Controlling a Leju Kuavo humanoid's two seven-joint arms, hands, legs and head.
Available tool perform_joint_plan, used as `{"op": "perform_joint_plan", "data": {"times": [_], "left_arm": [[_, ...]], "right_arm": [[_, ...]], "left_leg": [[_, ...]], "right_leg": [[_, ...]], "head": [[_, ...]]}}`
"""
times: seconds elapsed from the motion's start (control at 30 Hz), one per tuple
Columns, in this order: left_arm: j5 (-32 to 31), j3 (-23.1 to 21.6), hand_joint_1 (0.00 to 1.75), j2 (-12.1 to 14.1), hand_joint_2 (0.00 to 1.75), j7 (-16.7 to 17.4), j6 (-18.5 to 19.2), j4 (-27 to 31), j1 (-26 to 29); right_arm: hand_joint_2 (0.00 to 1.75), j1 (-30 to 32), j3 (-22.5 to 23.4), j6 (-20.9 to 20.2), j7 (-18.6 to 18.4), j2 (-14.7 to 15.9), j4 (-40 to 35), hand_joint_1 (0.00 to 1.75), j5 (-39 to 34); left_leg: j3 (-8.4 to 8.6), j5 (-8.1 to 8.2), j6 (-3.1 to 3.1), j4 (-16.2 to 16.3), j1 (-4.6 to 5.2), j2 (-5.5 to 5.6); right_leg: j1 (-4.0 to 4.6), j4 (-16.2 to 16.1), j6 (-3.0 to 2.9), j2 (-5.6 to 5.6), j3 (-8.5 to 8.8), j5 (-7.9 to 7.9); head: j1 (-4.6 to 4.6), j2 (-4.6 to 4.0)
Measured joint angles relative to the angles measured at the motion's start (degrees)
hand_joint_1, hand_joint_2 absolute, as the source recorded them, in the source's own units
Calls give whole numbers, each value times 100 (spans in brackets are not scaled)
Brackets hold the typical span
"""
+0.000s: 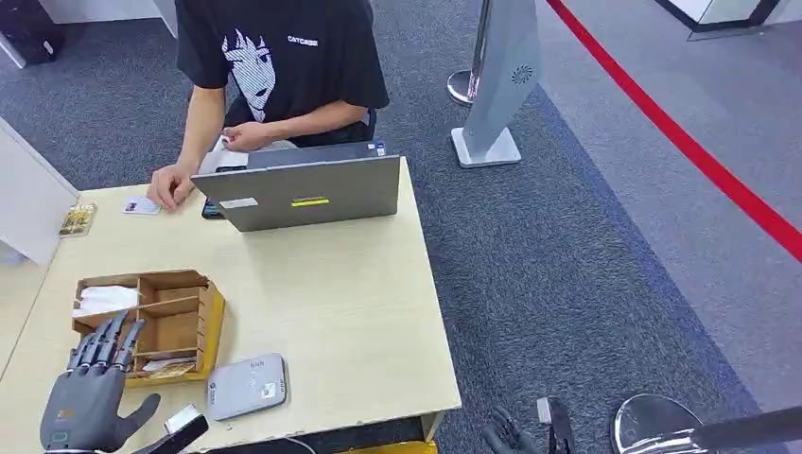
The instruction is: Pass the card to the sensor for recognition and then transmit it.
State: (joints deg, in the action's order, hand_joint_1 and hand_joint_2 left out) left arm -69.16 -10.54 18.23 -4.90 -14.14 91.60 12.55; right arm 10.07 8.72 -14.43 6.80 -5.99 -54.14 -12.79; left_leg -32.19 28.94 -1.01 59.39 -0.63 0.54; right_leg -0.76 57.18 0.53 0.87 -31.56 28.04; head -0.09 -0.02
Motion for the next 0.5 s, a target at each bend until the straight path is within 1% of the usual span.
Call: {"op": "perform_joint_plan", "data": {"times": [0.13,0.5], "left_arm": [[-20,-22,0,-50,175,-70,-4,-4,-68],[-39,-138,0,-133,175,-133,6,-63,-155]], "right_arm": [[175,-3,0,-4,9,-2,0,0,0],[175,-8,0,-15,44,-4,0,0,-19]], "left_leg": [[0,0,0,0,0,0],[0,0,0,0,0,0]], "right_leg": [[0,0,0,0,0,0],[0,0,0,0,0,0]], "head": [[2,0],[2,0]]}}
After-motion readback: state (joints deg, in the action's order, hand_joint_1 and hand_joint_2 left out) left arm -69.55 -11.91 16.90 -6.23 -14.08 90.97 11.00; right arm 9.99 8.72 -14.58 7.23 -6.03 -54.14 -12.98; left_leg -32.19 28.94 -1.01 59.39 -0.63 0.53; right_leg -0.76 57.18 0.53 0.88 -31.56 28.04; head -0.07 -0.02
